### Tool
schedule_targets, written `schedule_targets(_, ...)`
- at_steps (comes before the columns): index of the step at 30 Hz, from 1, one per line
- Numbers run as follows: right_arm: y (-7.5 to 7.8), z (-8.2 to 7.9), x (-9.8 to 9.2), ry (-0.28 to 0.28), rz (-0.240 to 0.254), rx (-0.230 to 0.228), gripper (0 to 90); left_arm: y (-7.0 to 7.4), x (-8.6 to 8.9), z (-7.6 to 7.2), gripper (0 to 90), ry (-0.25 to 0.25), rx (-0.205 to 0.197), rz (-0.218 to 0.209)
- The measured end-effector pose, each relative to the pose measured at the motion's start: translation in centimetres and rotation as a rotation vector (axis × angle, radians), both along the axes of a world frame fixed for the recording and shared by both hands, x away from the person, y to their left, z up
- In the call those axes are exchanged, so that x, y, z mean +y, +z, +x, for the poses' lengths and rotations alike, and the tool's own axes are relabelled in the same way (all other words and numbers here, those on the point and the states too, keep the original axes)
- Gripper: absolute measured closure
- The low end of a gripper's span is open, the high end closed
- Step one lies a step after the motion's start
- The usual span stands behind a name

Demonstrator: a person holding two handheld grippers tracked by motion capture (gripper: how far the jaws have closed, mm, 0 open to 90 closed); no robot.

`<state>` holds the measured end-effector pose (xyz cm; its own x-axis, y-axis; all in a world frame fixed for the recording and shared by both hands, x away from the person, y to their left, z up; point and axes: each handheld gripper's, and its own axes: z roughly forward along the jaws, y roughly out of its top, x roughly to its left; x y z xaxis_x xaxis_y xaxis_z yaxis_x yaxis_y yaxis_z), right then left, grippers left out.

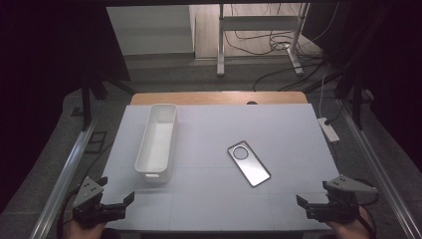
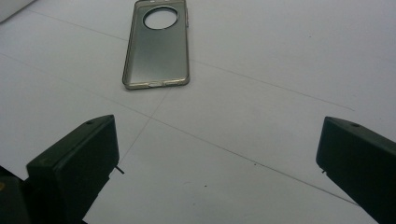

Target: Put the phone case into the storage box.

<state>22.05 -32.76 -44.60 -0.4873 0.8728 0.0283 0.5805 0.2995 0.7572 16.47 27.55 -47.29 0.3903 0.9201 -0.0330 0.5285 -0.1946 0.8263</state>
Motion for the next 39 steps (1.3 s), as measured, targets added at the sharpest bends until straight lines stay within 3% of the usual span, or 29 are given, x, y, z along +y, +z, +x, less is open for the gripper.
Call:
schedule_targets(24,-0.1,0.3,0.2,0.007,-0.013,0.029,0.0,-0.1,-0.9,0.5,1.9,-0.036,0.037,0.072)
schedule_targets(39,-0.1,0.8,0.6,0.032,-0.021,0.035,0.0,-0.2,-1.0,0.7,1.9,-0.054,0.053,0.083)
